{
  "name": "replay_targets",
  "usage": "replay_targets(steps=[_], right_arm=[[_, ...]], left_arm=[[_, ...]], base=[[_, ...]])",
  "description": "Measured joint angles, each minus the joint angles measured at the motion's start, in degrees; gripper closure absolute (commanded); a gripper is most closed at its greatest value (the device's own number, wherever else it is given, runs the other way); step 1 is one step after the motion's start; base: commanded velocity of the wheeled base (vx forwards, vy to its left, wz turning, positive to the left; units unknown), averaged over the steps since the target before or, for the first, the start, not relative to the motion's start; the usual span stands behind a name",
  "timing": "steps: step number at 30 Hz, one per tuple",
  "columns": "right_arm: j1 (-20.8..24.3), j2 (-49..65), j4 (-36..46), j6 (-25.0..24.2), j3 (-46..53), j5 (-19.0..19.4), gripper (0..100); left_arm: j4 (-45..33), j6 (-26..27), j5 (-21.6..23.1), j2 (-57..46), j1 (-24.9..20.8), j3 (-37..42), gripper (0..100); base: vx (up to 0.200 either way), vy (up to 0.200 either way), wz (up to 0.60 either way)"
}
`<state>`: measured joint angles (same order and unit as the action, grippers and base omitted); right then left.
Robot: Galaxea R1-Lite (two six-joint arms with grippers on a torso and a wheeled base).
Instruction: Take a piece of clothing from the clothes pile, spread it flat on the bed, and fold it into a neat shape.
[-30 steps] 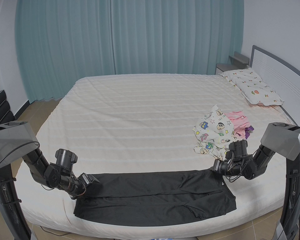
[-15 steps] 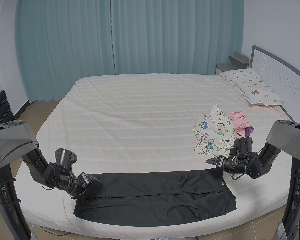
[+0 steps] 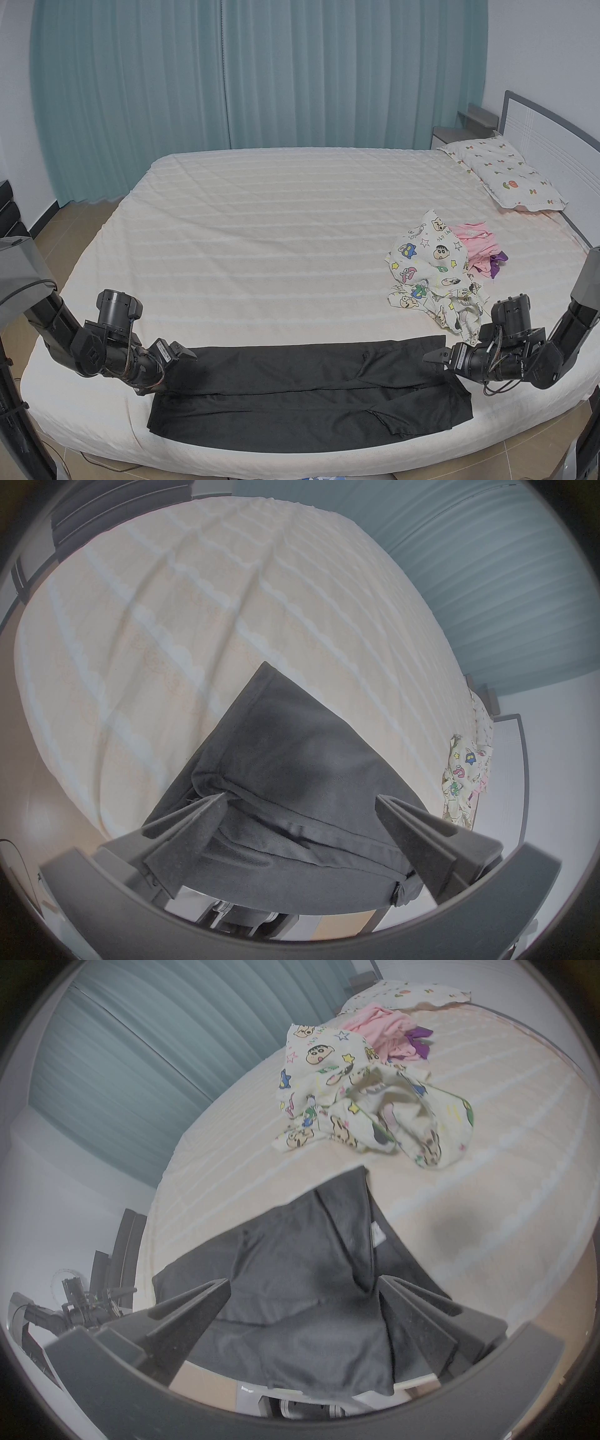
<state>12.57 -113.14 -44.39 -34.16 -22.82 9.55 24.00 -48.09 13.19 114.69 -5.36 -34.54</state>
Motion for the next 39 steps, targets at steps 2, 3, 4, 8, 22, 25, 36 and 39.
replay_targets(steps=[2, 3, 4, 8, 22, 25, 36, 39], right_arm=[[0.4, 1.5, -0.1, -1.1, 1.7, -0.4, 0], [0.5, 2.2, -0.2, -1.7, 2.4, -0.7, 0], [0.5, 2.8, -0.2, -2.2, 2.7, -0.9, 0], [1.1, 6.1, -0.5, -5.7, 4.6, -2.8, 0], [0.5, 11.9, -10.0, -11.3, 16.6, -7.5, 0], [-0.2, 12.3, -13.7, -11.7, 19.7, -7.6, 0], [-2.1, 13.1, -15.2, -14.2, 21.8, -7.9, 0], [-2.2, 13.2, -15.1, -14.2, 21.8, -8.0, 0]], left_arm=[[0.1, 0.1, 0.1, -0.5, 0.0, 0.2, 0], [0.1, 0.2, 0.0, -0.7, 0.0, 0.3, 0], [0.1, 0.3, 0.0, -0.8, 0.0, 0.4, 0], [0.2, 0.5, -0.2, -1.2, 0.2, 0.4, 0], [2.6, 0.3, -0.2, -1.5, 0.8, 1.0, 0], [2.8, 0.1, -0.3, -1.3, 1.4, 0.8, 0], [3.0, 1.5, -0.7, -0.9, 2.4, 0.4, 0], [2.7, 4.3, -0.8, -1.1, 2.8, 0.4, 0]], base=[[0.000, 0.000, 0.00], [0.000, 0.000, 0.00], [0.000, 0.000, 0.00], [0.000, 0.000, 0.00], [0.000, 0.000, 0.00], [0.200, 0.000, 0.00], [0.018, 0.000, 0.00], [0.000, 0.000, 0.00]])
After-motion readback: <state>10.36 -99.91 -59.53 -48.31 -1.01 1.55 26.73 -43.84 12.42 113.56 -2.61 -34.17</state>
